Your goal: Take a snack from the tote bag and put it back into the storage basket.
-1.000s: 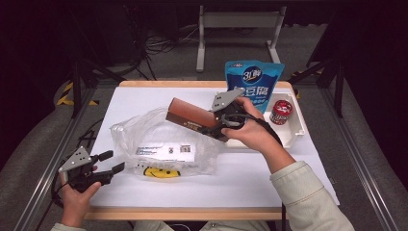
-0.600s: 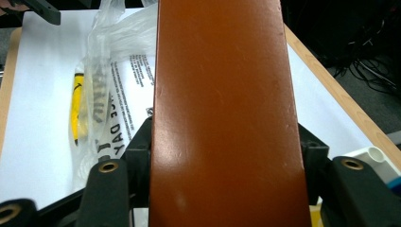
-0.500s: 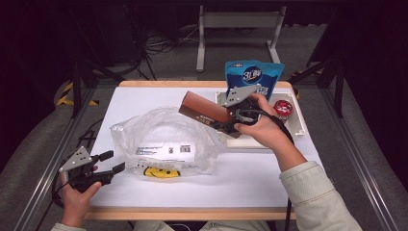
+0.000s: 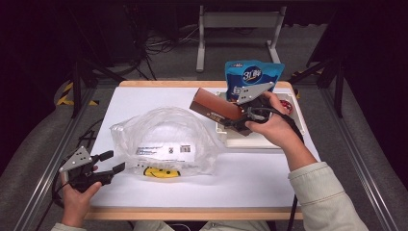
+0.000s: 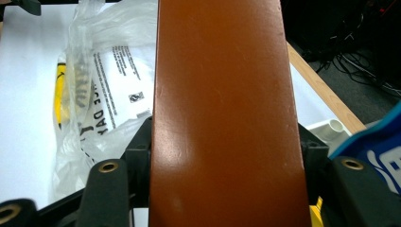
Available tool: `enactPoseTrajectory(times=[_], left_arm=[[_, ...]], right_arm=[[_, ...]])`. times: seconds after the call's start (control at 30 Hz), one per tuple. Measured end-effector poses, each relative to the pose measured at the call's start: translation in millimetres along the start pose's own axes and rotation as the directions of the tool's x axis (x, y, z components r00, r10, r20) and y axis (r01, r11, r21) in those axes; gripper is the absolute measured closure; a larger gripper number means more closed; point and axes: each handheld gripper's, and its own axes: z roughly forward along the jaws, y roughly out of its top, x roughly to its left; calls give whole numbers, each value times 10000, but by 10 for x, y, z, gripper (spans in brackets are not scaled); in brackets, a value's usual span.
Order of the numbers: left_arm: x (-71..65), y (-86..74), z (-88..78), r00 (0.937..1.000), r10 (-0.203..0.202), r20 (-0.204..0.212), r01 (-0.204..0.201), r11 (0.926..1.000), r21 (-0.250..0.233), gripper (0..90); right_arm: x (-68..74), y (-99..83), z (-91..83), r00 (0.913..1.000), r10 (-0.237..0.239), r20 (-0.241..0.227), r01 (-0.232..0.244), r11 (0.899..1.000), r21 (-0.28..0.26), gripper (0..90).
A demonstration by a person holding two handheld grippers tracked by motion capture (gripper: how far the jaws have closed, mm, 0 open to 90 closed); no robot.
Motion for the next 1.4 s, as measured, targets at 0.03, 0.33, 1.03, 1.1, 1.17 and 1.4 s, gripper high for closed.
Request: enactPoseTrajectory(times=[0.03,0.33,1.03,1.1,1.17,1.4], left_arm=[[0,0,1,10000,6,-9,-6,10000,3,317],[5,-1,-6,10000,29,-30,-29,10000,6,316],[-8,-32,-35,9998,47,-171,-45,9999,131,316],[-11,-40,-41,9998,-5,-183,7,9999,102,315],[-12,-41,-45,9998,1,-191,0,10000,87,315],[-19,-45,-46,9998,-13,-204,16,9999,151,315]], right_arm=[[-12,-13,-16,10000,-14,34,14,10000,-1,425],[-112,-149,-163,9990,230,374,-226,9997,-114,425],[-373,-509,-461,9886,889,1215,-893,9960,-20,425],[-395,-540,-482,9874,933,1275,-939,9956,-10,425],[-418,-570,-498,9864,971,1329,-984,9951,31,425],[-477,-659,-535,9840,925,1525,-965,9951,194,425]])
